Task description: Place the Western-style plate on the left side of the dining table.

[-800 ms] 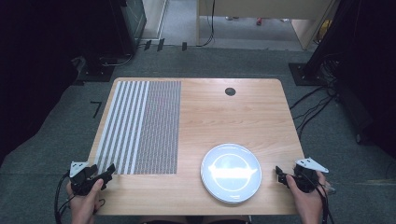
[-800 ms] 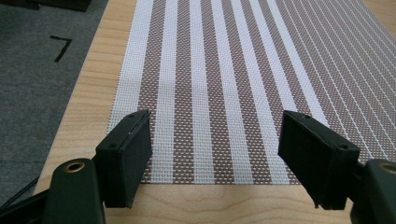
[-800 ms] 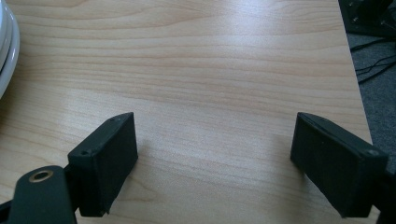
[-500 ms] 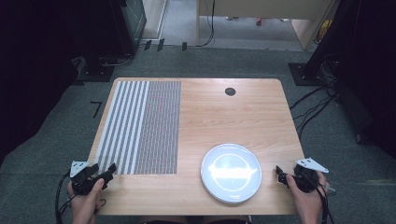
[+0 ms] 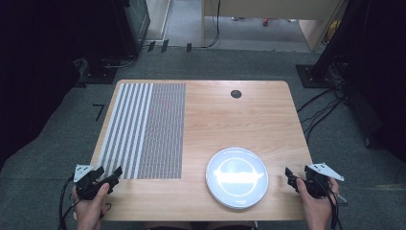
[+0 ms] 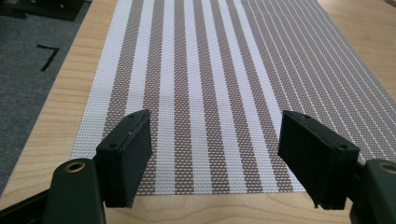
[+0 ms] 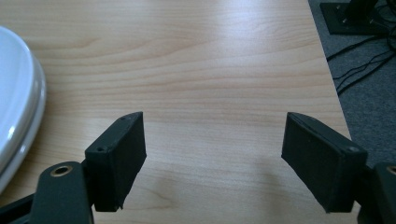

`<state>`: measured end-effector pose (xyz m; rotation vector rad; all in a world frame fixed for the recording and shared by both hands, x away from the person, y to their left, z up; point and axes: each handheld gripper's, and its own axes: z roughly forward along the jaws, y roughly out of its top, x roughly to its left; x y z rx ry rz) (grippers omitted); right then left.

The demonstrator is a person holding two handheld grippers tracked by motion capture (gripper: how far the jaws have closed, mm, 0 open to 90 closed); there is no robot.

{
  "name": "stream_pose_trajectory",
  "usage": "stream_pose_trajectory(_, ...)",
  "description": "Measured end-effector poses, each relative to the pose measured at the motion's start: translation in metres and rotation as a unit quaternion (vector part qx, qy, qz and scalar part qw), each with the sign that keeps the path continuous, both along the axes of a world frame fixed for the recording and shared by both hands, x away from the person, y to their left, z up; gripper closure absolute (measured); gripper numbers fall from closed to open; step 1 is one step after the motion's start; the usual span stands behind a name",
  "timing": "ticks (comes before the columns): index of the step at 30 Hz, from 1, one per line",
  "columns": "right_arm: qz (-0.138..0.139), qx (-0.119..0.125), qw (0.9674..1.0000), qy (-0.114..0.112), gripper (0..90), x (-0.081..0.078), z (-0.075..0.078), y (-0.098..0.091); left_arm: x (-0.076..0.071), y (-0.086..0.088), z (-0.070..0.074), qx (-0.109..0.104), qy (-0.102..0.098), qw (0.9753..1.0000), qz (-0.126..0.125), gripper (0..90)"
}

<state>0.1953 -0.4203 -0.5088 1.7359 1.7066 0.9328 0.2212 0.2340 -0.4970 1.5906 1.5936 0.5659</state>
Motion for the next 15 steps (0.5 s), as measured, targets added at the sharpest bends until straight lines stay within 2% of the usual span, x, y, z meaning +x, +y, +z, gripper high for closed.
stream_pose_trajectory(9,-0.001,0.024,0.9996,-0.012,22.2,-0.002,0.006,0.007,-0.001,-0.012,0.003,-0.001,-0.003,0.9999,-0.016,26.2)
stream_pose_trajectory(15,0.006,0.026,0.9994,-0.020,23.8,-0.002,0.011,0.016,-0.001,-0.019,0.004,-0.005,-0.003,0.9997,-0.023,26.2)
